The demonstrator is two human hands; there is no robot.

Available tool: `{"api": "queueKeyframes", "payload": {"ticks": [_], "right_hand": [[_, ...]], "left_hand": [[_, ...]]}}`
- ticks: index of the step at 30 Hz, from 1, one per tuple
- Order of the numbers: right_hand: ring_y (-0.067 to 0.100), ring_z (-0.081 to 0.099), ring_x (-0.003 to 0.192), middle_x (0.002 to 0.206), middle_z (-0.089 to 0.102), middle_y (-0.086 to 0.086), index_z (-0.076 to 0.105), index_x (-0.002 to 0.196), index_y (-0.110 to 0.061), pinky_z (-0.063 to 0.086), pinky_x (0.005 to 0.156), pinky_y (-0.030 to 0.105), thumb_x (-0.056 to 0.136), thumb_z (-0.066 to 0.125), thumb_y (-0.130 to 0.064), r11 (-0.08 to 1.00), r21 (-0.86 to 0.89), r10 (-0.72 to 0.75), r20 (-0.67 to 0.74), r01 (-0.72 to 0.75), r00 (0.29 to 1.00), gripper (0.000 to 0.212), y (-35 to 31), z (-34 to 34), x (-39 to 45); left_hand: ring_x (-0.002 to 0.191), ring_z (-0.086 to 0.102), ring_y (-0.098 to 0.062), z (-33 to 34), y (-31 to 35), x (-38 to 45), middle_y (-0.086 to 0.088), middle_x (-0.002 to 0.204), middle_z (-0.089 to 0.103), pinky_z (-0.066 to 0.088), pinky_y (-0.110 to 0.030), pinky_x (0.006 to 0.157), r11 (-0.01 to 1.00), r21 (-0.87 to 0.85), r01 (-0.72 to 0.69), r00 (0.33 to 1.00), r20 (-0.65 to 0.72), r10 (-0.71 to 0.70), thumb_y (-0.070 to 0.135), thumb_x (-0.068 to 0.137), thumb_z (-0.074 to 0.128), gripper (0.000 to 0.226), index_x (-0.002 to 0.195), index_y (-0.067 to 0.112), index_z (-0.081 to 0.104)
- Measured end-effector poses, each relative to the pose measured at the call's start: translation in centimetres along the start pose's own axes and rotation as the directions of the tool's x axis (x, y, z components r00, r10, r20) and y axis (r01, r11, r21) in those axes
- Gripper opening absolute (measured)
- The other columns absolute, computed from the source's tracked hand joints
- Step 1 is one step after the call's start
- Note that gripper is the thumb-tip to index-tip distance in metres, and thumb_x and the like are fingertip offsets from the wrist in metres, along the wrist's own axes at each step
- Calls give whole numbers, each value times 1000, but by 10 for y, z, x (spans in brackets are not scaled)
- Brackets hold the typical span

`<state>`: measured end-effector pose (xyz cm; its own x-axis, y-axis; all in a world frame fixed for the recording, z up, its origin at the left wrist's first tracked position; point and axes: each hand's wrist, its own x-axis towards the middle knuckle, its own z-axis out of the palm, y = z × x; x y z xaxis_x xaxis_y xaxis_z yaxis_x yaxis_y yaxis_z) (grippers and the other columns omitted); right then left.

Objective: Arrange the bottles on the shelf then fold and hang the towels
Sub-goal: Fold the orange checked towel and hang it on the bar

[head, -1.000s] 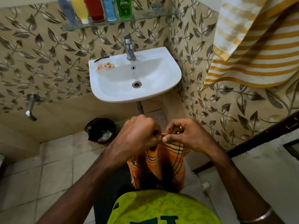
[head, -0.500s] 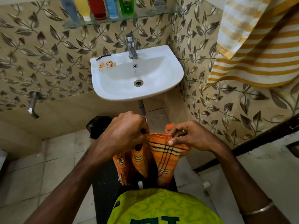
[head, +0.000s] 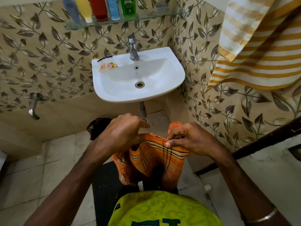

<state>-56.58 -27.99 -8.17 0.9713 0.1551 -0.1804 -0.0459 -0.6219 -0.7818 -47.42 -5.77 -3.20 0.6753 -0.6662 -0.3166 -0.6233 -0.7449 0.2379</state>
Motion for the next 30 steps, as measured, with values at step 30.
{"api": "queueKeyframes", "payload": {"ticks": [30], "right_hand": [[-1, 73, 83, 91, 78, -7, 78, 92, -22, 64, 73, 31, 76, 85, -27, 996, 10, 90, 39, -90, 995, 18, 7, -7, -6]], "left_hand": [[86, 68, -1, 8, 2, -2, 14, 93, 74, 60, -31, 77, 988, -67, -137, 990, 8, 138, 36, 85, 74, 16, 100, 30, 75]]}}
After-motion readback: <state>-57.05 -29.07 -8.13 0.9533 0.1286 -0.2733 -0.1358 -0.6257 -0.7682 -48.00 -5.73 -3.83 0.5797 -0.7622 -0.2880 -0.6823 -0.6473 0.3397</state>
